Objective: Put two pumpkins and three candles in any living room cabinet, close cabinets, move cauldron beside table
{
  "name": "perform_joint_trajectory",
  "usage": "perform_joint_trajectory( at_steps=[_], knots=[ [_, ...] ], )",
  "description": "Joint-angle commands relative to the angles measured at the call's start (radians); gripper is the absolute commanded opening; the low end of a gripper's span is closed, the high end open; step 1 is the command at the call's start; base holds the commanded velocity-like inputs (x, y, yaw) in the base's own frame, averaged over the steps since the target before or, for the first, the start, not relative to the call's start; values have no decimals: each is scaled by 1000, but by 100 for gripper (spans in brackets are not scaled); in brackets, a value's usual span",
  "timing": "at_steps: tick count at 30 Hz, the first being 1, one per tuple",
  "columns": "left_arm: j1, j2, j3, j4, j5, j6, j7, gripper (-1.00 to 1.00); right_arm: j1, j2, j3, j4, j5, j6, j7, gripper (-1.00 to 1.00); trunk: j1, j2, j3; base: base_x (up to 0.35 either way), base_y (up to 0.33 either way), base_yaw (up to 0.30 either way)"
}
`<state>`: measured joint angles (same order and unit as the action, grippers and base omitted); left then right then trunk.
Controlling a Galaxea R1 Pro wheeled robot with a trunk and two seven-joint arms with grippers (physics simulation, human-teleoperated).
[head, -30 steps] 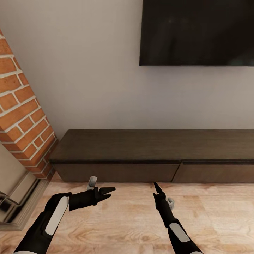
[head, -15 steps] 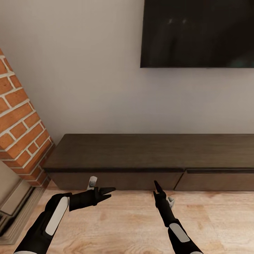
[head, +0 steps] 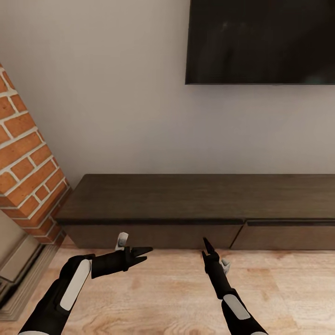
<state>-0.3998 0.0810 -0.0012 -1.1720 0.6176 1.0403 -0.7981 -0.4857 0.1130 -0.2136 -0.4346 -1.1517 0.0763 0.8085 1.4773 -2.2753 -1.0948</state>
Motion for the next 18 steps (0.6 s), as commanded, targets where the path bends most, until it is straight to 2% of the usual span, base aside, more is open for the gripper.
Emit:
perform_joint_trajectory(
  at_steps=[1, 7, 13, 18],
  knots=[
    [-1, 0, 0, 0, -2, 3, -4, 100, -1, 1, -2, 0, -8, 8, 4, 100, 4, -8, -4, 0, 0, 0],
    [-1, 0, 0, 0, -2, 3, -4, 100, -1, 0, 1, 0, -7, 8, 7, 100, 27, -50, -23, 0, 0, 0],
    [-1, 0, 0, 0, -3, 3, -5, 100, -1, -1, 5, 0, -4, 8, 80, 100, 50, -92, -42, 0, 0, 0],
    [-1, -2, 0, 0, -3, 3, -5, 100, -1, -1, 6, 0, -3, 8, 95, 100, 69, -127, -57, 0, 0, 0]
  ],
)
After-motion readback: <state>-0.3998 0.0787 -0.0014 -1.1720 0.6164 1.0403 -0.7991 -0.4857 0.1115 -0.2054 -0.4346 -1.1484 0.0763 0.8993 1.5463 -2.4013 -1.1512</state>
